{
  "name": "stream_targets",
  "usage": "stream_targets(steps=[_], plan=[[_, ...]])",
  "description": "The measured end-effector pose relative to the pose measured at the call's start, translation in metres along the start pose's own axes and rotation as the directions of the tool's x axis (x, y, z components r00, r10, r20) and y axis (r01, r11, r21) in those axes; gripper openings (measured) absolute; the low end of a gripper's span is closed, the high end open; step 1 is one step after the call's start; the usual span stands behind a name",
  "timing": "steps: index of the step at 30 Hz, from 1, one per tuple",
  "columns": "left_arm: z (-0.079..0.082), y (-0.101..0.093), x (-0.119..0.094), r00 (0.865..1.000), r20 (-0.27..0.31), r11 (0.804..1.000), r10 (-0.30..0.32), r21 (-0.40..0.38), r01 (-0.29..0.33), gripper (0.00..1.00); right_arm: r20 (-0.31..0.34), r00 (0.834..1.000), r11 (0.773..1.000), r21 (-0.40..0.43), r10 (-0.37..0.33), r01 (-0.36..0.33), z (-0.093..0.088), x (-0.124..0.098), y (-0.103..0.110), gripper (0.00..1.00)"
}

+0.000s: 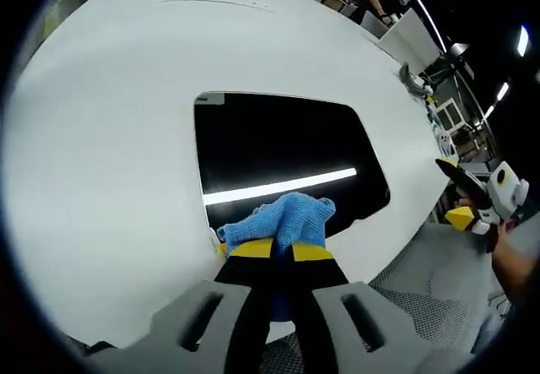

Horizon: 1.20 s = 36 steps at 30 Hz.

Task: Wipe the mirror surface with the cleaning cloth until all visible marks leave the cleaned area.

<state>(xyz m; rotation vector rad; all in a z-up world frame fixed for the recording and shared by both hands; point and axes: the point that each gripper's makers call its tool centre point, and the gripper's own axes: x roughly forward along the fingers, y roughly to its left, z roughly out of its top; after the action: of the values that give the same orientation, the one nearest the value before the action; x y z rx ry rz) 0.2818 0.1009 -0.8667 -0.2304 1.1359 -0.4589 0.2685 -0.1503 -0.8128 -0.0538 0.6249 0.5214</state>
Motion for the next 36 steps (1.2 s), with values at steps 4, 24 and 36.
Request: stream_targets(steps=[4,24,36], plan=[[-0.001,0.0,-0.001,1.0,0.01,1.0,-0.003,0.006,0.003,0.04,-0.003,1.0,1.0,0.002,0.0,0.0,0.0,0.0,0.001,0.91],[0.001,0.008,-0.003,0.999,-0.035,0.997,-0.003,-0.074,0.0,0.03,-0.006,1.0,1.0,-0.006,0.002,-0.003,-0.001,0.0,0.001,0.91],[0.021,0.012,0.006,1.0,-0.029,0.998,0.001,-0.069,-0.003,0.04,0.003,1.0,1.0,0.006,0.008,-0.008,0.0,0.001,0.001,0.91]])
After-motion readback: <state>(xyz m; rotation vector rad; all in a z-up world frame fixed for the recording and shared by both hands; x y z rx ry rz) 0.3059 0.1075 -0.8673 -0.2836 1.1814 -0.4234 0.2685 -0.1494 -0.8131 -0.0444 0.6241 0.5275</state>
